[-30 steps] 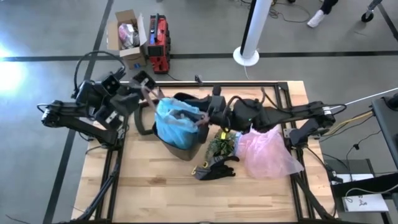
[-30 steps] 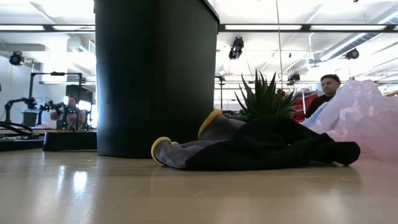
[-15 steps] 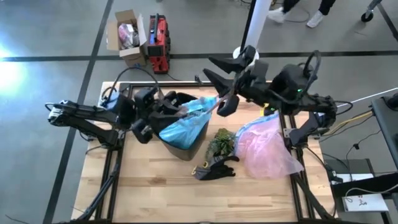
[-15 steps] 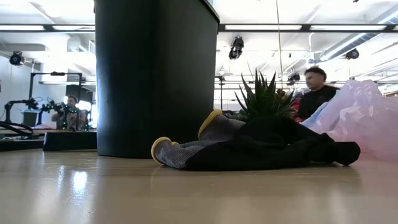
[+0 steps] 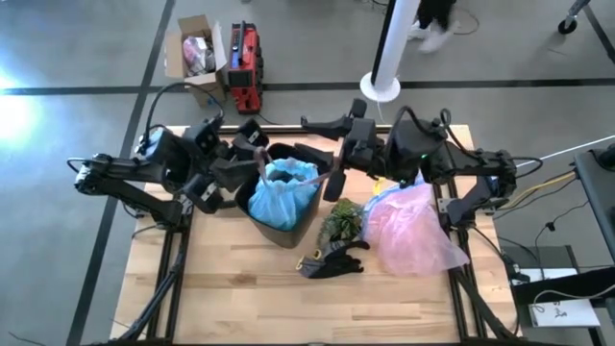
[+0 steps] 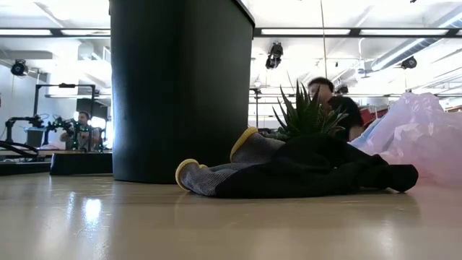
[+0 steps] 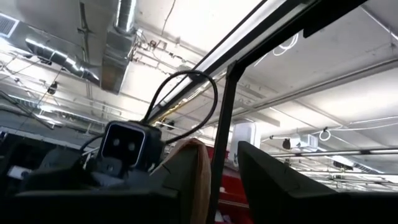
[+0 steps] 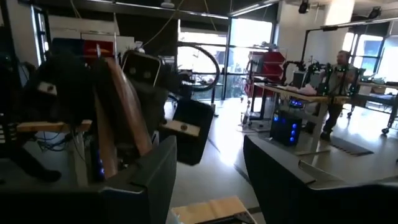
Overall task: Place trash/remove bag and relplace
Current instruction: Remove trash bag from trash bin
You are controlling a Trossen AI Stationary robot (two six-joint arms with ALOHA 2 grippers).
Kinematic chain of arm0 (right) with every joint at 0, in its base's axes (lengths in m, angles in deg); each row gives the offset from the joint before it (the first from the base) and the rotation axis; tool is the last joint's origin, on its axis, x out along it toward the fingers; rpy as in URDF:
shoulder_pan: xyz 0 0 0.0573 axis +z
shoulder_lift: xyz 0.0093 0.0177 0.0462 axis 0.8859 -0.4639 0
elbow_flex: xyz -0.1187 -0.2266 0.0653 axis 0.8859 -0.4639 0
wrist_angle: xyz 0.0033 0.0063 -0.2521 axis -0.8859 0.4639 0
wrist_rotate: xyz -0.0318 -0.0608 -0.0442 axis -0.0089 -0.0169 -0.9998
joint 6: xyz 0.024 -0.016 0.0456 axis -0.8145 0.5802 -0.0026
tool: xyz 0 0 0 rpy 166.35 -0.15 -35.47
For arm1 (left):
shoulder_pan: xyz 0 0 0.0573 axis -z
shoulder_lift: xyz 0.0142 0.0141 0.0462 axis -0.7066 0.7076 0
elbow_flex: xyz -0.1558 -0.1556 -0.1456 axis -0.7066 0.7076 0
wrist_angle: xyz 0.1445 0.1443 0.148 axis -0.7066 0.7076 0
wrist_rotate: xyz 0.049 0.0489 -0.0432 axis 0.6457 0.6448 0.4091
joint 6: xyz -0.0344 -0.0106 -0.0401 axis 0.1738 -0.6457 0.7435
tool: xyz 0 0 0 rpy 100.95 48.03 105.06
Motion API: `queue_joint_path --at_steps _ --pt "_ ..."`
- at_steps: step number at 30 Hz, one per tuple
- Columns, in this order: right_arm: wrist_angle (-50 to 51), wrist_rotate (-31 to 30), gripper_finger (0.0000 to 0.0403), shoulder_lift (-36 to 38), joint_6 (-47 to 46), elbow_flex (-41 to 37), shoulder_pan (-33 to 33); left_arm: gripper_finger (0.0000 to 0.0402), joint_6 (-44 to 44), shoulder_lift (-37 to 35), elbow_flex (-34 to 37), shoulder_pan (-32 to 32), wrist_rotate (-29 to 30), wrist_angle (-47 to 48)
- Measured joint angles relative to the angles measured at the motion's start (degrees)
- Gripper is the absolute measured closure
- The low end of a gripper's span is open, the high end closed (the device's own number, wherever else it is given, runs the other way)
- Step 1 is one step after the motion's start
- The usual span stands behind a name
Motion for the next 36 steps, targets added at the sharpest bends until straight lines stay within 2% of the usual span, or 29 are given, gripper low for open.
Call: queue_joint_path --at_steps 6,8,11,17,20,25,28,32,36 --pt "0.3 0.0 0.0219 0.0 -0.5 -1.3 0.0 0.0304 -1.1 0.0 -1.8 0.0 0.1 0.0" --pt "1.1 0.0 0.0218 0.0 -0.4 -1.4 0.0 0.0304 -2.9 0.0 -3.1 0.0 1.9 0.0" --pt "2.2 0.0 0.0217 0.0 -0.9 -1.4 0.0 0.0304 -5.4 0.0 -6.4 -0.3 5.2 0.1" --pt "2.7 0.0 0.0217 -0.1 -1.4 -1.9 0.0 0.0304 -6.2 -0.2 -12.2 -1.4 5.6 4.6" --pt "-1.2 0.1 0.0217 -0.4 -1.4 -1.9 0.0 0.0304 -6.2 0.0 -12.3 -1.4 5.6 7.1" --pt "-9.5 1.5 0.0217 -3.9 -0.8 -1.7 0.0 0.0304 -5.5 2.3 -12.4 -1.4 5.6 4.9" --pt "-10.0 1.2 0.0217 -6.8 -0.8 -1.8 -0.3 0.0304 -4.1 4.0 -13.7 -1.4 5.5 4.5" --pt "-15.8 1.0 0.0217 -9.7 -0.7 -1.2 -0.6 0.0304 -2.2 5.6 -14.0 -1.3 5.1 4.5" --pt "-15.9 3.0 0.0217 -10.3 -2.2 -0.5 -1.0 0.0304 -0.3 5.7 -13.9 -1.5 2.4 5.2"
